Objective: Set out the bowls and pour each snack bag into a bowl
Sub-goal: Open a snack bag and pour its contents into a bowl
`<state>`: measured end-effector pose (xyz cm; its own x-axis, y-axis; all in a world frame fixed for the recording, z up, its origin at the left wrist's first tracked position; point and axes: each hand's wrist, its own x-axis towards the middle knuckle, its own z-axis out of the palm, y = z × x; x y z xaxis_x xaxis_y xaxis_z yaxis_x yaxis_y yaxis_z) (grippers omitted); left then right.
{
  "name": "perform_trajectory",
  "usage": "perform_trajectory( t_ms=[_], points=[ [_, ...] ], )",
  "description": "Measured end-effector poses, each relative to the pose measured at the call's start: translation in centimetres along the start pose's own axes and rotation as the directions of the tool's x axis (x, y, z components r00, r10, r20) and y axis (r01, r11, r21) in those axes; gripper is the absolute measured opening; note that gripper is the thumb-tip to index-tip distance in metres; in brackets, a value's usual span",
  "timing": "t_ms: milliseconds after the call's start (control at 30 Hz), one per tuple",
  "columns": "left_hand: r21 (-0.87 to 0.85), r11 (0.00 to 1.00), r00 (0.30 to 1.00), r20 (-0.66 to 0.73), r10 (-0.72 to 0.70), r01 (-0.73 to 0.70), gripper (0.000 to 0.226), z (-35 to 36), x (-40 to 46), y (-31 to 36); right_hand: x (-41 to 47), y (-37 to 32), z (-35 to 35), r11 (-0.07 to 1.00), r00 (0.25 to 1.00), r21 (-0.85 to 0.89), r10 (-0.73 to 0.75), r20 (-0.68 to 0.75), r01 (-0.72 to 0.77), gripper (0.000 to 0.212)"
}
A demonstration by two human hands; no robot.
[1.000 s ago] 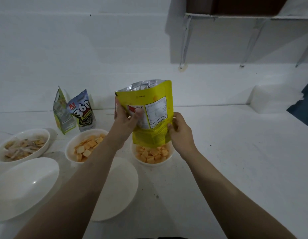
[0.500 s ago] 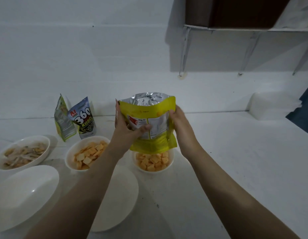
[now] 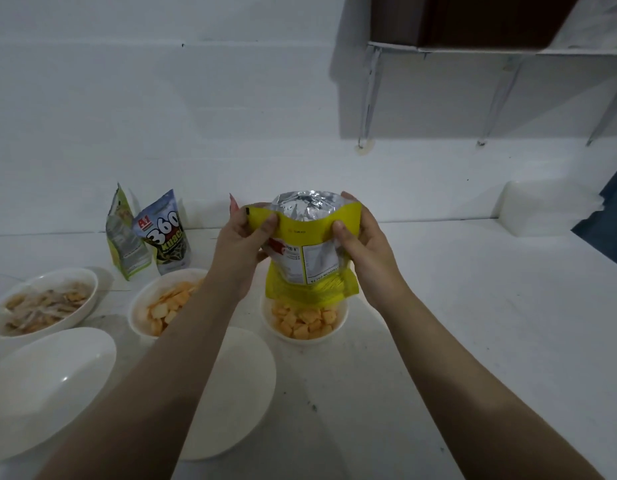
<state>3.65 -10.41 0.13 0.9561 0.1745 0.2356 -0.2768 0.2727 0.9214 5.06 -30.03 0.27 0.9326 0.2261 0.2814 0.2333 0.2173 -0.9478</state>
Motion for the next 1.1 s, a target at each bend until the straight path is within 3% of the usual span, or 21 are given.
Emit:
perform_trajectory(
  t_ms=[100, 233, 400, 533, 633, 733, 867, 933, 1100],
  points=[
    [0.052, 0.996, 0.996, -0.058, 0.075, -0.072, 0.033, 0.4, 0.2, 0.2, 0.3, -0.5, 0.2, 0.996, 0.999, -0.086, -0.003, -0.040, 0.000, 0.029],
    [0.066, 0.989, 0.989, -0.054, 0.137, -0.133, 0.026, 0.8, 0.4, 1.4, 0.6, -0.1, -0.2, 0.999, 0.987, -0.035, 0.000, -0.162, -0.005, 0.006],
    [0.066, 0.983, 0.984, -0.047, 0.173, -0.170, 0.029, 0.7, 0.5, 1.6, 1.0, 0.0, -0.5, 0.997, 0.993, -0.010, 0.081, -0.081, -0.082, 0.014],
    [0.230, 0.972, 0.991, 0.134, 0.016, -0.047, 0.042, -0.3, 0.1, 0.7, 1.4, -1.2, -0.2, 0.981, 0.984, 0.194, 0.036, -0.176, -0.002, 0.011],
    [0.364, 0.931, 0.987, 0.151, -0.049, -0.010, 0.031, -1.0, -0.9, -1.2, 1.7, -1.7, -0.4, 0.996, 0.980, 0.088, -0.013, -0.201, 0.031, 0.008],
    [0.337, 0.941, 0.995, 0.103, -0.014, -0.022, 0.029, -1.3, -1.4, -1.7, 1.5, -1.4, -0.1, 0.998, 0.981, 0.054, -0.024, -0.195, 0.035, 0.009],
    [0.347, 0.937, 0.983, 0.148, -0.106, 0.049, 0.031, -2.6, -1.7, -2.5, 1.8, -1.7, -0.3, 0.987, 0.968, 0.142, -0.036, -0.250, 0.074, 0.011],
    [0.371, 0.926, 0.979, 0.157, -0.131, 0.064, 0.032, -3.0, -1.9, -3.3, 2.0, -1.9, -0.3, 0.992, 0.969, 0.102, -0.052, -0.240, 0.079, 0.018],
    [0.321, 0.946, 0.987, 0.135, -0.083, 0.036, 0.043, -2.7, -1.4, -2.0, 1.9, -1.2, -0.1, 0.998, 0.977, 0.068, -0.002, -0.211, 0.016, 0.011]
  ],
)
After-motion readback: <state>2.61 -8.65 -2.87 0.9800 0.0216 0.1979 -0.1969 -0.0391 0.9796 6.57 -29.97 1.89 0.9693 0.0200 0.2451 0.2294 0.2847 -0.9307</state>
